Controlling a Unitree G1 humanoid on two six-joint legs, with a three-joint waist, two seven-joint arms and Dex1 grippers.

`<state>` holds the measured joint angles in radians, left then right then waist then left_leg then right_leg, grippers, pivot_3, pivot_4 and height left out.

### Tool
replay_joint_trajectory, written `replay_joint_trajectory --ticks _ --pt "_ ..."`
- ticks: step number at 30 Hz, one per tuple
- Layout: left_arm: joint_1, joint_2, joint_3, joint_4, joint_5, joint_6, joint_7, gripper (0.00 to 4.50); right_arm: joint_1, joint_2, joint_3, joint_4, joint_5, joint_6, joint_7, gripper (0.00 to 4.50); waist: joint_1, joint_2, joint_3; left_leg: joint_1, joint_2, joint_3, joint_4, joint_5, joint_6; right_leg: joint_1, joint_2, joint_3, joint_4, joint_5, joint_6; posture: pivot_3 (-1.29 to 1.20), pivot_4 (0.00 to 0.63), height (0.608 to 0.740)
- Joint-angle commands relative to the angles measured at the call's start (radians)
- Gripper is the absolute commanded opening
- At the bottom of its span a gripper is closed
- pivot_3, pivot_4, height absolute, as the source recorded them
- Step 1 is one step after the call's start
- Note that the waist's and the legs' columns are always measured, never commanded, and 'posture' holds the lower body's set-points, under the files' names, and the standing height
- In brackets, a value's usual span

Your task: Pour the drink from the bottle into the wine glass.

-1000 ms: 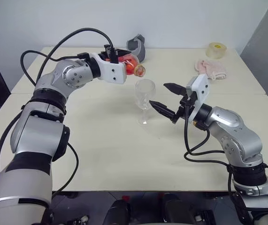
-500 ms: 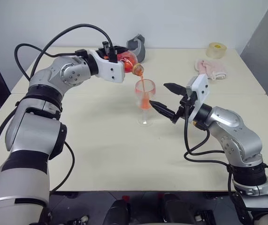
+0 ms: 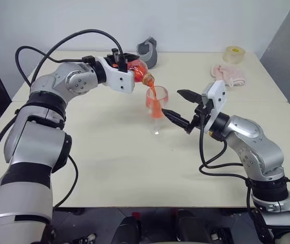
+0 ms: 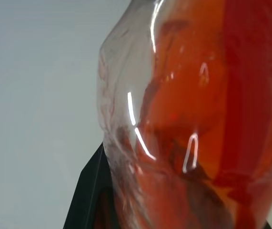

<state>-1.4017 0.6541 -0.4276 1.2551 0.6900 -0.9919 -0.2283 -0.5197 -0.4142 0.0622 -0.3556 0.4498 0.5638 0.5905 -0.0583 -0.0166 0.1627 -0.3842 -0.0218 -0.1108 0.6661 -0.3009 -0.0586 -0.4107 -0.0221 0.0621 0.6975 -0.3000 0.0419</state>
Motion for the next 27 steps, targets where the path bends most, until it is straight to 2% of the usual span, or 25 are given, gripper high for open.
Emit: replay_joint_trajectory --ticks 1,27 --pt "-0.051 0.022 0.002 -0.007 -0.001 -0.008 0.031 1.26 -0.001 -0.001 -0.014 -0.015 -0.006 -0.026 0.004 4.5 0.0 0.0 0.0 0.0 0.0 0.0 0.0 0.0 0.0 0.0 0.0 0.0 0.0 0.0 0.0 0.0 0.15 0.74" --pt "-0.074 0.036 -0.047 -0.001 0.049 -0.013 0.09 1.26 0.01 0.004 -0.005 -0.027 -0.002 -0.025 -0.001 4.5 0.0 0.0 0.0 0.0 0.0 0.0 0.0 0.0 0.0 0.0 0.0 0.0 0.0 0.0 0.0 0.0 0.15 0.74"
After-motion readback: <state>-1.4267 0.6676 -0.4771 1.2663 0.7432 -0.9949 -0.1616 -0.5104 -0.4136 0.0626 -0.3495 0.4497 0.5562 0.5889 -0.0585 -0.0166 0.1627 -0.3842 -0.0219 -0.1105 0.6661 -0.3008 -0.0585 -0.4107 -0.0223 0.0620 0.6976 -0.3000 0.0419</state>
